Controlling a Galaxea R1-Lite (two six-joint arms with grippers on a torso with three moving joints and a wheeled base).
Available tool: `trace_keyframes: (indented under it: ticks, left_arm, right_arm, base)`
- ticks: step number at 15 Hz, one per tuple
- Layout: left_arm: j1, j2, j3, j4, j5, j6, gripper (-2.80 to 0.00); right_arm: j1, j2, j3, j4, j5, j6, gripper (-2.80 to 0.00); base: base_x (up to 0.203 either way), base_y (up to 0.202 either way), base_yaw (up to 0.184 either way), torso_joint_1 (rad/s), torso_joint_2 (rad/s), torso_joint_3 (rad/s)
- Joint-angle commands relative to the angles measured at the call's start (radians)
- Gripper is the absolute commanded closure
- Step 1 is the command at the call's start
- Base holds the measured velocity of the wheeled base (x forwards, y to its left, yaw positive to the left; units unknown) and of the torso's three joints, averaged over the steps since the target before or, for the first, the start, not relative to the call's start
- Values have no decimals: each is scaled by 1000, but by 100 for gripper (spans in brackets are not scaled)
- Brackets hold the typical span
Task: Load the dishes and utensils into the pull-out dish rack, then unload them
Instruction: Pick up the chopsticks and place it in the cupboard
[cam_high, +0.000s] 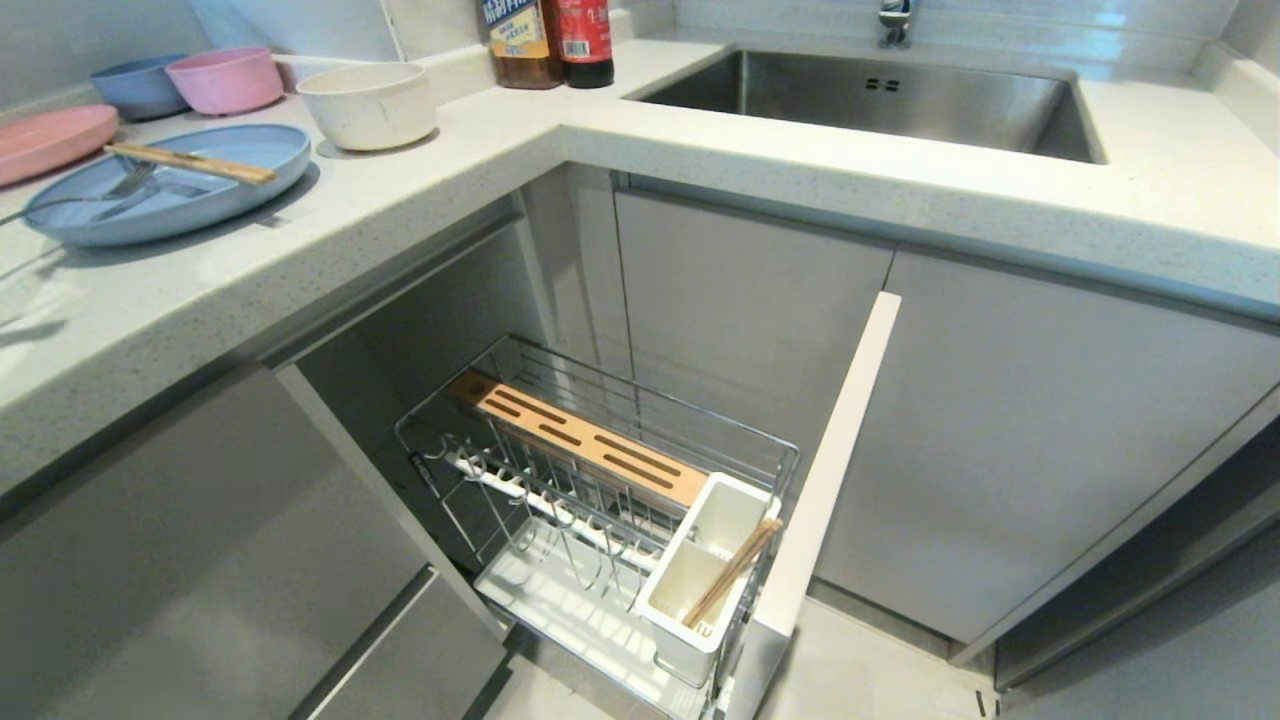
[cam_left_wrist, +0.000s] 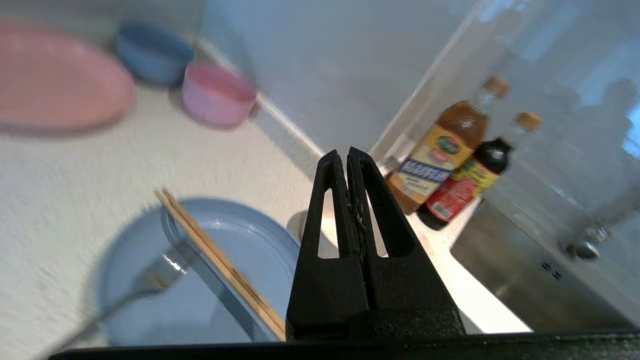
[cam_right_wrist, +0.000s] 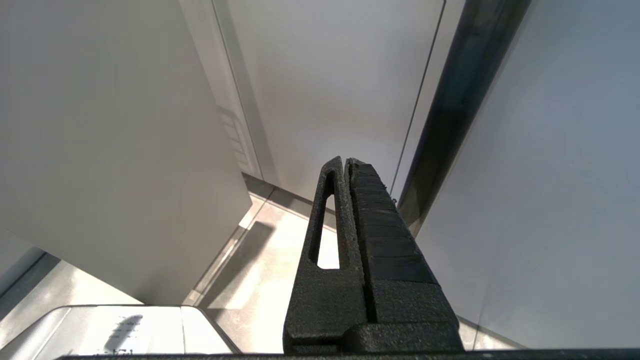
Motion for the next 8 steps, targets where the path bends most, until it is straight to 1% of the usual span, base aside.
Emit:
trace_keyframes:
  ticks: [1, 2, 4, 5, 7, 8]
  left_arm:
    - [-56, 84, -13, 6, 63, -49, 0]
    - [-67, 92, -14, 11, 88, -64, 0]
    - [-96, 99, 2, 38, 185, -66, 0]
    - [-125, 102, 10, 59, 221, -68, 0]
    - [-172, 115, 9, 124, 262, -98, 0]
    - [-183, 118, 9, 176, 294, -118, 0]
  right_arm:
    - [0, 1, 2, -1, 0, 0, 0]
    - [0, 1, 0, 0, 0, 0, 0]
    - [0, 1, 2, -1, 0, 0, 0]
    - [0, 1, 2, -1, 0, 0, 0]
    - [0, 1, 2, -1, 0, 0, 0]
    - [0, 1, 2, -1, 0, 0, 0]
  base:
    - [0, 0, 0, 0, 0, 0]
    - [0, 0, 0, 0, 0, 0]
    - [0, 0, 0, 0, 0, 0]
    - [0, 0, 0, 0, 0, 0]
    - [0, 0, 0, 0, 0, 0]
    - [0, 0, 0, 0, 0, 0]
